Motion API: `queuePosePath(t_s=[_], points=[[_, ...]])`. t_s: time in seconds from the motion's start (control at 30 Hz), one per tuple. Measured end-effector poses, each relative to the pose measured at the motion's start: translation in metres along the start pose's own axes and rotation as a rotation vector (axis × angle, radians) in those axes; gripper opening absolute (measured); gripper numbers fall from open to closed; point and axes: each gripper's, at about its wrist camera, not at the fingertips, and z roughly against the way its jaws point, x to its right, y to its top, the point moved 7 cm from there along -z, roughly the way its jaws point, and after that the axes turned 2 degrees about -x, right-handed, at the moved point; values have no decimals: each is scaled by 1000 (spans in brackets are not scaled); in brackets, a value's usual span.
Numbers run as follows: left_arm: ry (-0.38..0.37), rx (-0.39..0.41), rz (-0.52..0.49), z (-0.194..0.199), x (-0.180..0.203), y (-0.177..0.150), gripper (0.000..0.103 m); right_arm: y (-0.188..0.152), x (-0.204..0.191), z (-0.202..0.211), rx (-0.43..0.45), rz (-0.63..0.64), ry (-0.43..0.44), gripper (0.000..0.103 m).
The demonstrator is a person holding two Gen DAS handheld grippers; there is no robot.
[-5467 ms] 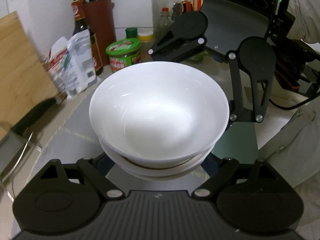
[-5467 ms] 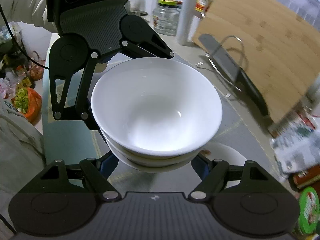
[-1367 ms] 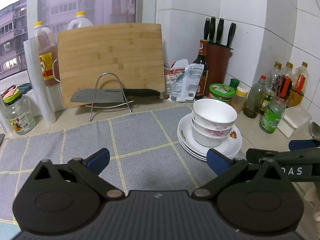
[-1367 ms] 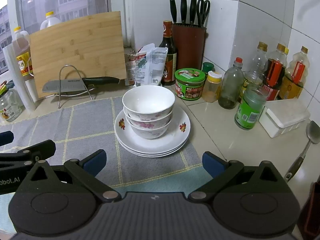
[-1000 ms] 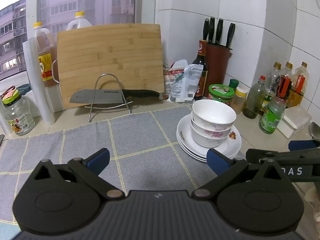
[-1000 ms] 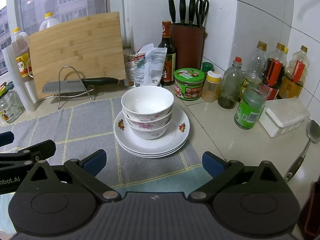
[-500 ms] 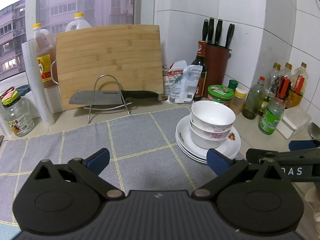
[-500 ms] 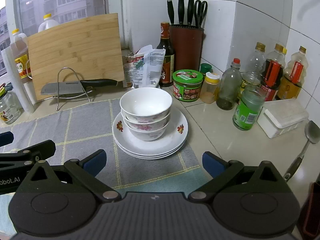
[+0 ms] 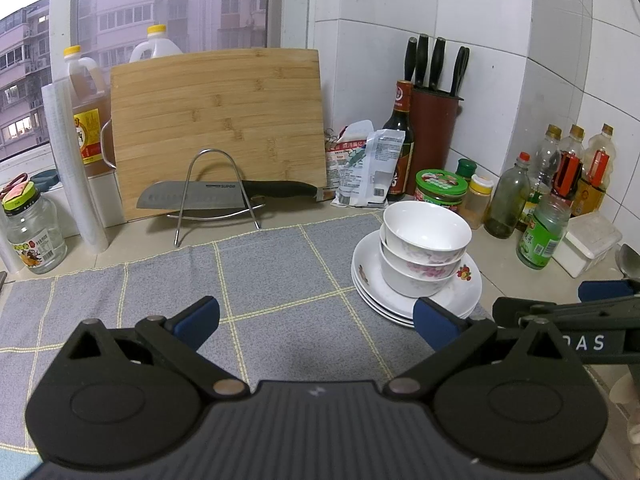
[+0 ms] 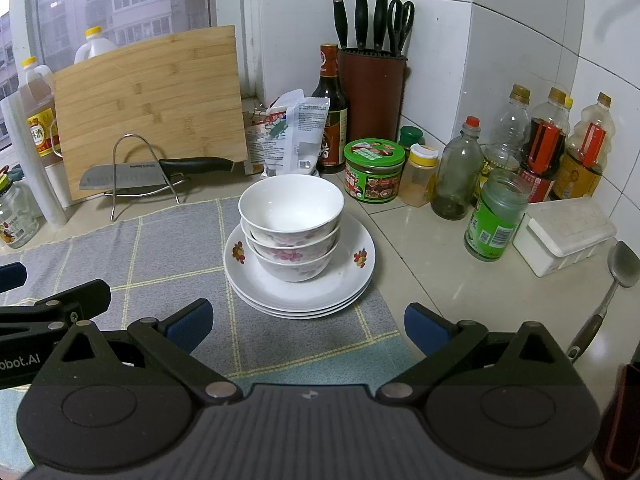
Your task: Organize plates and bowls
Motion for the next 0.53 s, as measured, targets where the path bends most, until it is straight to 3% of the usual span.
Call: queuePosePath(t_s=[0.53], points=[[-7, -2, -4, -3, 4, 1, 102, 1, 2, 1, -1, 0, -9, 103]])
